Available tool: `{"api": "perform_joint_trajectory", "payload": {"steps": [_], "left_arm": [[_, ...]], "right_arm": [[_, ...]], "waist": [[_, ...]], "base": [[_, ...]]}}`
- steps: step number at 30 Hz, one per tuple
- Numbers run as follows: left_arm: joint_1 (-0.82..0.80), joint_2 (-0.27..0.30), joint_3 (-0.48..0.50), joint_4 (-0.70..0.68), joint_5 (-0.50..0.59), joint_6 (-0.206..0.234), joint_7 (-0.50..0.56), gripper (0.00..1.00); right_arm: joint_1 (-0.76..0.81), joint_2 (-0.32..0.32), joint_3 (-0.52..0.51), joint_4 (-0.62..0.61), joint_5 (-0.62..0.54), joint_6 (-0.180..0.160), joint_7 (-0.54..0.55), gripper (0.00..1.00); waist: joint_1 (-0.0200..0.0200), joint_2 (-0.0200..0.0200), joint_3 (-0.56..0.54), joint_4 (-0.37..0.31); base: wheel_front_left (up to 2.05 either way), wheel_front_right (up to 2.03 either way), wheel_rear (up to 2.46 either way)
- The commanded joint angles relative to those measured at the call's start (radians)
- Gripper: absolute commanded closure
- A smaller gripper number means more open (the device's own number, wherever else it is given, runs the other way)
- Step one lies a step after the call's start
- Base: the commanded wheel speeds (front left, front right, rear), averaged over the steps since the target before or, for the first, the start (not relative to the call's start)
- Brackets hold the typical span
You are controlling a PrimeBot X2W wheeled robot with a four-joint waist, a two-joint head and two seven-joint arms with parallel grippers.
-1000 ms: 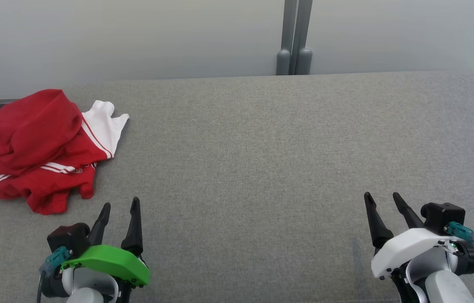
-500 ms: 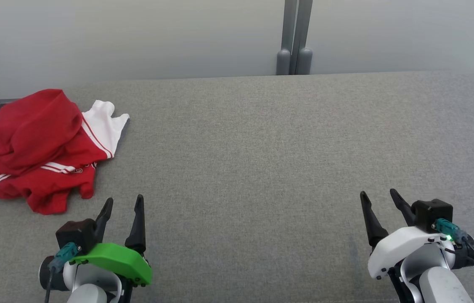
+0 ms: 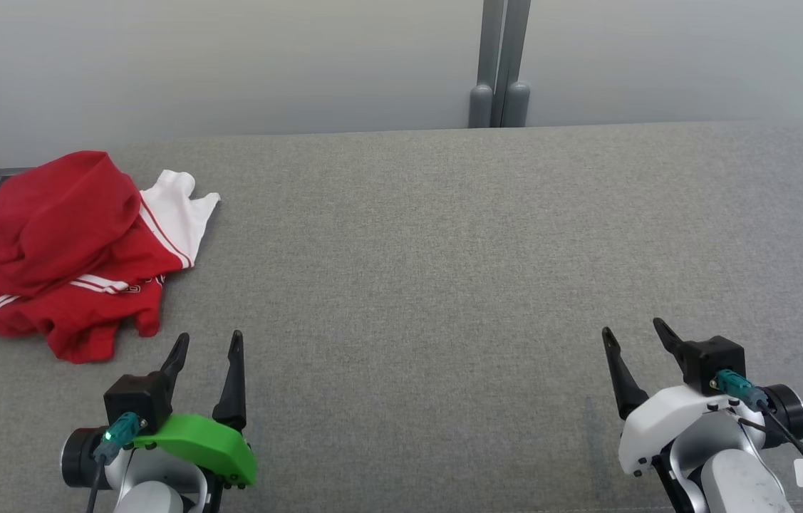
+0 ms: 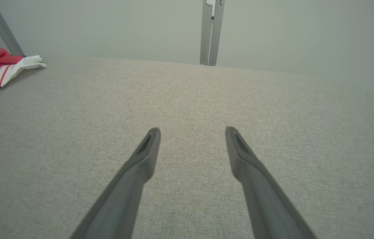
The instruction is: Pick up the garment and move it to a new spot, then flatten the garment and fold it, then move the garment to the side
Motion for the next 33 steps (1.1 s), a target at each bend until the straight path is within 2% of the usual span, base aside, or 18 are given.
{"api": "perform_joint_trajectory", "payload": {"steps": [1,10,24,33], "left_arm": [[-0.020,0.009,-0.004,0.001,0.021,0.005,-0.010,0.00],[-0.021,0.017,-0.017,0.006,0.062,0.014,-0.022,0.00],[-0.021,0.019,-0.023,0.010,0.039,0.022,-0.016,0.00],[0.000,0.024,-0.019,0.014,0.026,0.039,-0.012,0.00]], "right_arm": [[-0.014,-0.005,0.001,0.002,-0.023,0.000,-0.005,0.00],[-0.021,-0.005,0.009,0.008,-0.090,0.000,-0.011,0.00],[-0.019,-0.005,0.012,0.015,-0.078,0.000,-0.015,0.00],[-0.003,-0.005,0.019,0.007,-0.073,0.000,-0.013,0.00]], "waist": [[0.0000,0.0000,0.000,0.000],[0.0000,0.0000,-0.001,0.002],[0.0000,0.0000,-0.001,0.003],[0.0000,0.0000,-0.005,0.052]], "base": [[0.00,0.00,0.00],[0.00,0.00,0.00],[0.00,0.00,0.00],[0.00,0.00,0.00]]}}
